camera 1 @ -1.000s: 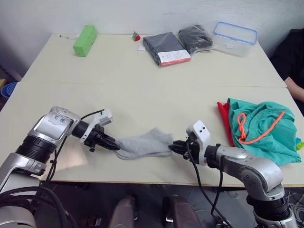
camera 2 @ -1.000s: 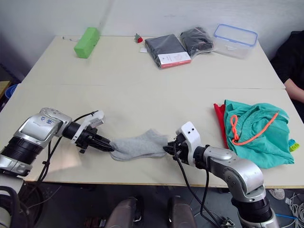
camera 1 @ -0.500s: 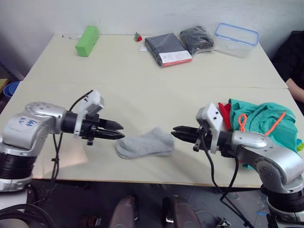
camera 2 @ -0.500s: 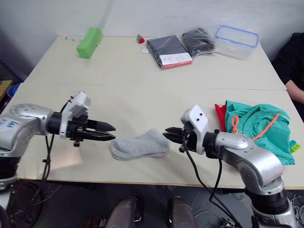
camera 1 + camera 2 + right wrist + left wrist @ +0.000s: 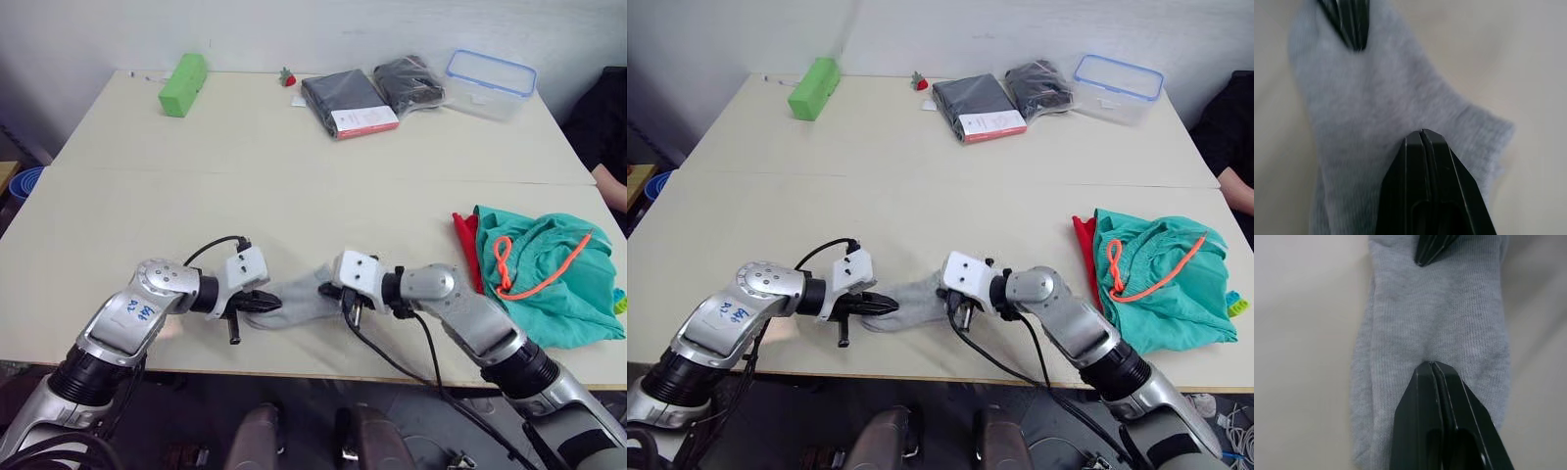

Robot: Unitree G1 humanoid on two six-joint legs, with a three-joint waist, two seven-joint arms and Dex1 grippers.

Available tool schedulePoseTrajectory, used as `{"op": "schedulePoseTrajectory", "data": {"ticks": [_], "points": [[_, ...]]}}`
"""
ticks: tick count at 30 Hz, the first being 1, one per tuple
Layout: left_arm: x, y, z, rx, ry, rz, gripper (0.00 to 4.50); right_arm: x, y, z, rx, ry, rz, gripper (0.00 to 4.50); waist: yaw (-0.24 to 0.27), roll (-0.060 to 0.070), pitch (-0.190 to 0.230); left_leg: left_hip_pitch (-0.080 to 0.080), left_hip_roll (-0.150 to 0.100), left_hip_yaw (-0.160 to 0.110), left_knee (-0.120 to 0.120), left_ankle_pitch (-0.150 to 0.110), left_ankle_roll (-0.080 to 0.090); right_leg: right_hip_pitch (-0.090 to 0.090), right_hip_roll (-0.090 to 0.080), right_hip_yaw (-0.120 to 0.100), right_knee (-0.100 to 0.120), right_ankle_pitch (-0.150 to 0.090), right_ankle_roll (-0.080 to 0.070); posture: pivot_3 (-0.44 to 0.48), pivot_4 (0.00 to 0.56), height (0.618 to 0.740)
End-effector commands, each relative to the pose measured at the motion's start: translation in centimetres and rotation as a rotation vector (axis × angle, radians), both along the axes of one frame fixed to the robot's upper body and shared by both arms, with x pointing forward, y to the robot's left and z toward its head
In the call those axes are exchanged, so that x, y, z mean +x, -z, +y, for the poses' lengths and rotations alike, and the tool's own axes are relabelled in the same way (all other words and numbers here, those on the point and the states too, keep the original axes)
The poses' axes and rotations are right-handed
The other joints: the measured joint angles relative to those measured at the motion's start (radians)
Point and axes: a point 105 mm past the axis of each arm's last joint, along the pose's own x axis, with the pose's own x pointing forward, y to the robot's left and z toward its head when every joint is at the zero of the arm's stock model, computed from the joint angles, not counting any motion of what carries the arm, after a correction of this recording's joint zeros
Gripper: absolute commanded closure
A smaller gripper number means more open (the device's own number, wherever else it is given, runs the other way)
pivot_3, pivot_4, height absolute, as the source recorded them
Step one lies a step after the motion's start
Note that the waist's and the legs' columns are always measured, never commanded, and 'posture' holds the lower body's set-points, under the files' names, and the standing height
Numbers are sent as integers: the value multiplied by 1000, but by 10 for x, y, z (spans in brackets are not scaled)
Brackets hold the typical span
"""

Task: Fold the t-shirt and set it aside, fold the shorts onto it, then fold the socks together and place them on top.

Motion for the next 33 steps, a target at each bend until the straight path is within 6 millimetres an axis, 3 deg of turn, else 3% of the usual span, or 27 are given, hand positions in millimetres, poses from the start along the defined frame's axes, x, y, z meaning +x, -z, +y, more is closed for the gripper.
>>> {"op": "schedulePoseTrajectory", "data": {"ticks": [1, 6, 10, 13, 16, 20, 24, 29, 33], "points": [[1, 22, 19, 95, -60, 35, 4461, 13, 9, -33, -91, 102, -48, 4500, -1, 0, 0, 3, 0, 0, 0, 0, 0, 3, 0, 0, 0, 0, 0, 0, 150, 740], [-2, 21, 25, 84, -68, 41, 4461, 15, -8, -57, -18, 200, -36, 4500, -5, 0, -2, 12, 1, -1, -2, -6, 4, 13, 0, -1, -3, 0, 0, 0, 150, 740], [1, 1, 14, -64, -98, 46, 4461, -3, -48, -33, 244, 114, 37, 4500, -11, 0, -2, 11, 3, -1, -3, -6, 2, 11, 2, -1, -3, 0, 0, 0, 150, 740], [3, -3, 9, -82, -94, 34, 4461, -11, -60, -12, 302, 15, 46, 4500, -10, 0, -1, 11, 5, -1, -3, -5, 1, 10, 5, -1, -2, 0, 0, 0, 150, 740], [4, 1, 7, -42, -71, 15, 4461, -12, -39, 8, 150, -105, -26, 4500, -5, 0, -2, 10, 5, -1, -2, -5, 1, 9, 5, -1, -3, 0, 0, 0, 150, 740], [10, 4, 7, -8, -58, -4, 4461, -1, -7, 20, -15, -175, -82, 4500, -3, 0, -2, 9, 4, -1, -1, -5, 0, 9, 4, -1, -3, 0, 0, 0, 150, 740], [24, 5, 11, 48, -69, -72, 4461, 4, 21, 3, -190, -210, -88, 4500, -4, 0, -2, 9, 3, -1, 0, -4, -2, 10, 3, -1, -3, 0, 0, 0, 150, 740], [32, 0, 27, 88, -98, -128, 4461, 1, 25, -14, -214, -176, -62, 4500, -3, -1, -3, 10, 4, -1, 0, -5, -1, 12, 3, -1, -3, 0, 0, 0, 150, 740], [25, -34, 25, -87, -132, -108, 4461, -3, 22, -14, -160, -143, -45, 4500, -4, -1, -3, 10, 4, -1, 0, -5, -1, 11, 3, -2, -3, 0, 0, 0, 150, 740]]}}
